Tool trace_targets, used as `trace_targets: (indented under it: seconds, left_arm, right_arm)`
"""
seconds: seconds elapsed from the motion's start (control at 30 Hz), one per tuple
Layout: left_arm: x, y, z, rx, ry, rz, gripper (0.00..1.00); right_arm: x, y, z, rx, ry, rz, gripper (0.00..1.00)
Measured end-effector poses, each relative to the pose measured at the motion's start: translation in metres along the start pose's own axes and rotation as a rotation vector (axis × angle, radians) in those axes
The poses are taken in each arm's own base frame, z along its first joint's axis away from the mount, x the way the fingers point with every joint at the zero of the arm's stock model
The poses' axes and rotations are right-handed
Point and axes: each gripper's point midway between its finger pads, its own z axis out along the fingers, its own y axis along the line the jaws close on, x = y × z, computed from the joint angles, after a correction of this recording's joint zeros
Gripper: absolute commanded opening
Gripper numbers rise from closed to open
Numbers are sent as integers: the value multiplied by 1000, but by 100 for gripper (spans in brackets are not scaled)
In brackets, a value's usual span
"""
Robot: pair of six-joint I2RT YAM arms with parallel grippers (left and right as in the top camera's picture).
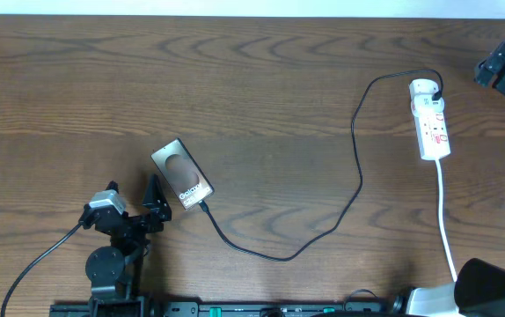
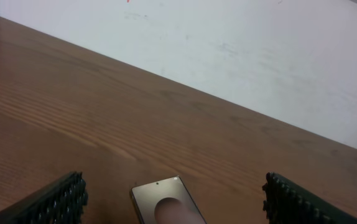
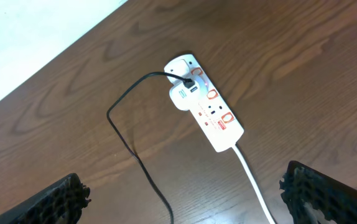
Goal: Plug charger to phone and switch on socket
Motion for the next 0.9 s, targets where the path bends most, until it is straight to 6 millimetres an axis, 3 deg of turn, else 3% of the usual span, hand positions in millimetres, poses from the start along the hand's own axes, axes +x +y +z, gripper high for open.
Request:
trace_targets:
  seconds: [0.17, 0.23, 0.33, 0.43, 0.5, 0.6, 0.9]
  left_arm:
    - [0, 0, 0, 0, 0, 0, 89]
    - [0, 0, 0, 0, 0, 0, 88]
    - [-1, 0, 0, 0, 0, 0, 89]
    - [-1, 0, 0, 0, 1, 0, 89]
    - [-1, -1, 0, 0, 0, 0, 89]
    - [-1, -1, -1, 0, 1, 0, 89]
    - [-1, -1, -1, 0, 1, 0, 89]
  right_arm:
    - [-6, 9, -9, -27, -91, -24, 99]
    - [-12, 22, -20, -67, -178, -56, 99]
    - [-21, 63, -51, -201, -419, -148, 99]
    - [4, 104, -91, -371, -647, -279, 99]
    - [22, 113, -101, -433, -737, -332, 99]
    - [52, 114, -99, -484, -800, -388, 99]
    - [139, 74, -30, -474, -776, -434, 99]
